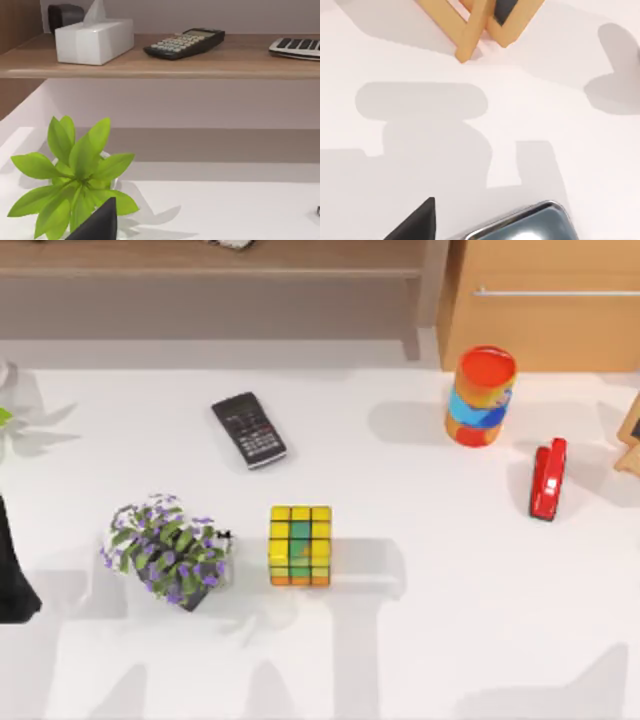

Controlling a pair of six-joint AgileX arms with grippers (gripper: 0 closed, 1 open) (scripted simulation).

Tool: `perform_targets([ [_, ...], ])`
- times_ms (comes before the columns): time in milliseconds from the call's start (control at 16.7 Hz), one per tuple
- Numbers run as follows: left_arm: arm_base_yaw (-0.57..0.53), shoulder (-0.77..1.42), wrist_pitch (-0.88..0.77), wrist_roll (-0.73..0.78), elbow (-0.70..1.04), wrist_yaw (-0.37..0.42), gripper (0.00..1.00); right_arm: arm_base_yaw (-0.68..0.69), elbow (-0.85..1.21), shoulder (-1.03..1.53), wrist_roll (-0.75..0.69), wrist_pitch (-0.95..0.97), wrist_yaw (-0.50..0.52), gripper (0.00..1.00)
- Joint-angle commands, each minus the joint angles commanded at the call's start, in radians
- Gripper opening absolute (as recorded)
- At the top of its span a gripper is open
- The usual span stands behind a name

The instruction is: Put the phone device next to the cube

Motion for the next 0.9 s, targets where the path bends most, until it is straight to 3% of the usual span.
perform_targets([
  [540,0.000,0.000,0.000,0.000,0.000,0.000,1.00,-0.235,0.365,0.712,-0.460,-0.381,-0.013,1.00],
  [900,0.000,0.000,0.000,0.000,0.000,0.000,1.00,-0.287,0.455,0.862,-0.564,-0.458,-0.015,1.00],
])
